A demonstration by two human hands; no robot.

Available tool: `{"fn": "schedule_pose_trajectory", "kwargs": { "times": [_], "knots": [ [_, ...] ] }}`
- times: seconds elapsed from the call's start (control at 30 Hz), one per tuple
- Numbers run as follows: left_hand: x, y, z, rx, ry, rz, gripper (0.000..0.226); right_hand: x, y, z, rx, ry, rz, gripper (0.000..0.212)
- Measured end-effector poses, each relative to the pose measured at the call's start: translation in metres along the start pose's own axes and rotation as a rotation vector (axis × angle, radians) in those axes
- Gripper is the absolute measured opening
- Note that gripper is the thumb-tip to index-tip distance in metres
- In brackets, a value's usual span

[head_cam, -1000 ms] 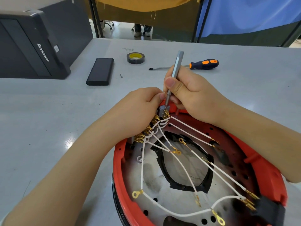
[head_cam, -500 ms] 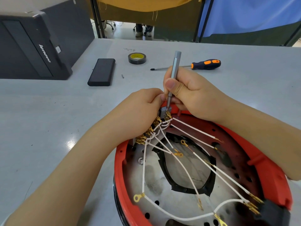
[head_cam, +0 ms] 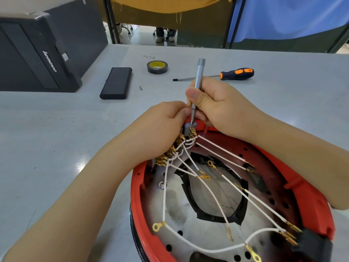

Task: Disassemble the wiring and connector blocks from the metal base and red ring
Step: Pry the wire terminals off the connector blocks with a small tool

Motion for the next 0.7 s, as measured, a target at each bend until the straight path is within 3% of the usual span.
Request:
{"fn": "schedule_pose_trajectory", "kwargs": {
  "times": [0.17, 0.4, 0.53, 0.7],
  "knots": [
    [0.000, 0.000, 0.001, 0.024, 0.015, -0.002, 0.030, -0.004, 0.003, -0.001, 0.107, 0.006, -0.023, 0.026],
    [-0.001, -0.003, 0.001, 0.025, 0.016, 0.011, 0.031, -0.006, 0.003, -0.002, 0.049, -0.025, -0.032, 0.027],
    [-0.001, -0.004, 0.000, 0.027, 0.012, 0.015, 0.031, 0.001, 0.002, -0.003, -0.064, -0.040, -0.024, 0.024],
    [-0.001, -0.003, 0.000, 0.016, 0.013, 0.003, 0.028, 0.004, 0.005, 0.016, -0.260, 0.113, -0.027, 0.019]
  ]
}}
Point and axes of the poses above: each hand's wrist, its own x-axis away from the middle knuckle, its own z-axis out of the back of the hand, y = z × x, the point moved 10 cm from there along -x, towards the middle knuckle, and after that the axes turned 5 degrees about -x, right-handed, at the moved point
